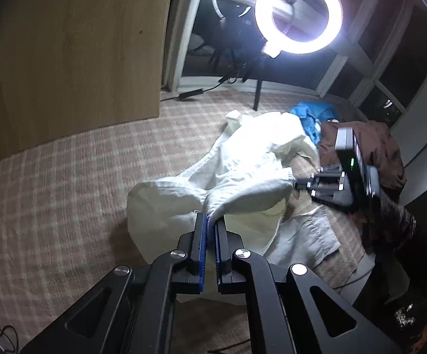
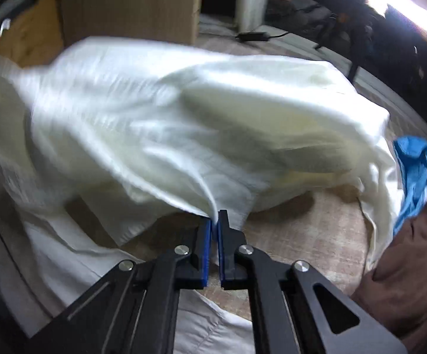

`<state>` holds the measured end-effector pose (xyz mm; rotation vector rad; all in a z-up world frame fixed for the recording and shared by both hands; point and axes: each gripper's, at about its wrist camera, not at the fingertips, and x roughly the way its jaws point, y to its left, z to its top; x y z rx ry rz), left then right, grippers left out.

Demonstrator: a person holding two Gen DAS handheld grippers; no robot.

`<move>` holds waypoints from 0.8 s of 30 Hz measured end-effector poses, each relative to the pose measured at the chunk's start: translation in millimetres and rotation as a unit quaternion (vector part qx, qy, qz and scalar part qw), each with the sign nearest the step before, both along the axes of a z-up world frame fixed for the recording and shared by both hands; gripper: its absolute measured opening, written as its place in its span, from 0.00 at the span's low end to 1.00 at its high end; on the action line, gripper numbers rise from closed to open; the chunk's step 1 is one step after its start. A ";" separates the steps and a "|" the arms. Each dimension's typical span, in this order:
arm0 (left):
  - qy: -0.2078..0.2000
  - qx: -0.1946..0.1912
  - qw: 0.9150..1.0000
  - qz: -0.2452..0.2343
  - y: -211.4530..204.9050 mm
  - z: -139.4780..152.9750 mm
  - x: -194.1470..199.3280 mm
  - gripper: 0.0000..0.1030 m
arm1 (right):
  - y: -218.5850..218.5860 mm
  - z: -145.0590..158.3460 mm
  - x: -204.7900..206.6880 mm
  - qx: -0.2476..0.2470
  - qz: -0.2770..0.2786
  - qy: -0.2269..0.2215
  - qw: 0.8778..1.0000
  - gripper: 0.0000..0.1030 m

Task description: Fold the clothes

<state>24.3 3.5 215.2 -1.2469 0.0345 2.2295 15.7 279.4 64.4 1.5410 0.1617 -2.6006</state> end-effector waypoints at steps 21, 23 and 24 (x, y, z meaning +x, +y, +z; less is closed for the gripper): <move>-0.067 0.045 0.973 -0.214 196.3 -74.9 84.8 0.04 | 115.9 49.2 65.7 -0.106 -0.229 0.030 0.967 0.55; -0.065 0.038 0.972 -0.224 201.9 -77.7 87.0 0.04 | 125.0 34.1 84.8 -0.179 -0.256 0.005 0.950 0.60; -0.063 0.034 0.971 -0.229 204.8 -79.0 88.3 0.04 | 125.5 26.3 89.6 -0.204 -0.264 -0.009 0.943 0.60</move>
